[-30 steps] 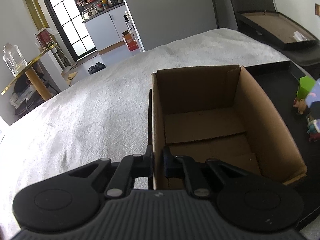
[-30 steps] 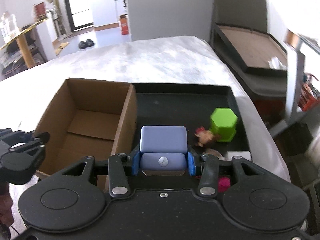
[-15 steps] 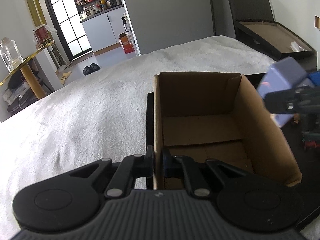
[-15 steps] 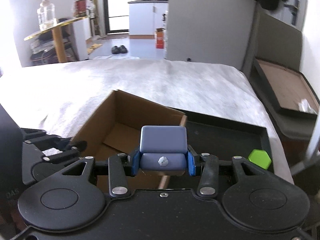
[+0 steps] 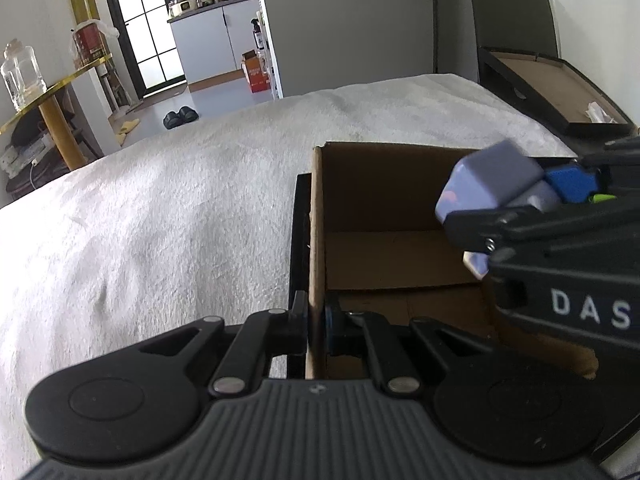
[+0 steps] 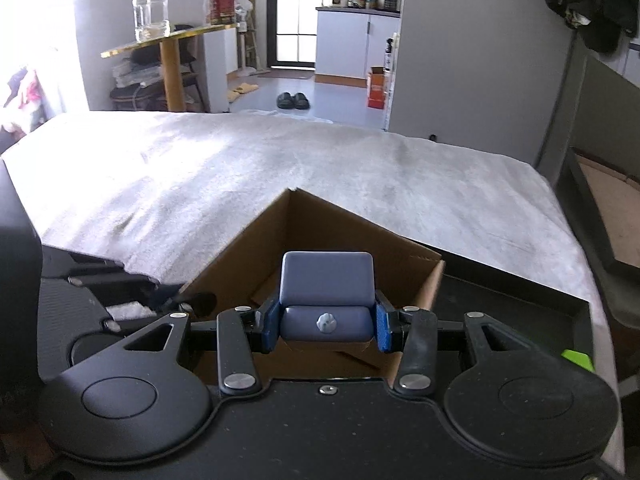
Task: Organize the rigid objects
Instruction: 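Carry the lavender block toy with the right gripper into the cardboard box, then open the right gripper and move it back over the tray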
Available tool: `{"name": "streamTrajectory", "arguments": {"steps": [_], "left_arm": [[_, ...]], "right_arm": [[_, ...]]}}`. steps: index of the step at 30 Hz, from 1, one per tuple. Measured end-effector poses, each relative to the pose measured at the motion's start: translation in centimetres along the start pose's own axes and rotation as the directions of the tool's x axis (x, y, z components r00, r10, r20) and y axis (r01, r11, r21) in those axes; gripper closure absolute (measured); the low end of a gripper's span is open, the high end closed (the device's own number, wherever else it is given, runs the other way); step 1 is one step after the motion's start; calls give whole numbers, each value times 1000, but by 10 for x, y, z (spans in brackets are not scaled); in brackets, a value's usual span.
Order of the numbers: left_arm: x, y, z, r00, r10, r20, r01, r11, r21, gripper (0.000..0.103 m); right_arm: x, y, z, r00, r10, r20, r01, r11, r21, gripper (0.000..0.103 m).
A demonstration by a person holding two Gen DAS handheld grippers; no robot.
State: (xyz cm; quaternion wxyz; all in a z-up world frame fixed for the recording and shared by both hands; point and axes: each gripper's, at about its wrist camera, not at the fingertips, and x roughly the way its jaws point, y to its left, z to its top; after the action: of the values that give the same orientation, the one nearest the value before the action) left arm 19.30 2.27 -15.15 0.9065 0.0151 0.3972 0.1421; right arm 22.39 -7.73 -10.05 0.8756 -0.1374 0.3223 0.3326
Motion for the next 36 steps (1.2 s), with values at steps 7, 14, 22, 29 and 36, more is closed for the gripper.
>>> {"name": "streamTrajectory", "arguments": {"steps": [7, 14, 22, 29, 36], "left_arm": [[3, -2, -3, 1000, 31, -4, -31, 999, 10, 95], [3, -8, -1, 999, 54, -7, -54, 998, 25, 95], [3, -13, 2, 996, 73, -49, -71, 997, 28, 92], [-3, -14, 4, 990, 114, -82, -112, 993, 20, 30], [-20, -24, 8, 991, 119, -54, -117, 993, 31, 10]], "right_arm": [[-8, 0, -4, 1000, -7, 7, 7, 1000, 1, 56], [-17, -11, -12, 1000, -20, -3, 20, 998, 58, 56], [-31, -35, -28, 998, -61, -18, 63, 991, 120, 53], [-46, -61, -49, 992, -120, -30, 123, 975, 184, 44], [-58, -93, -75, 983, -171, -66, 182, 948, 260, 42]]}}
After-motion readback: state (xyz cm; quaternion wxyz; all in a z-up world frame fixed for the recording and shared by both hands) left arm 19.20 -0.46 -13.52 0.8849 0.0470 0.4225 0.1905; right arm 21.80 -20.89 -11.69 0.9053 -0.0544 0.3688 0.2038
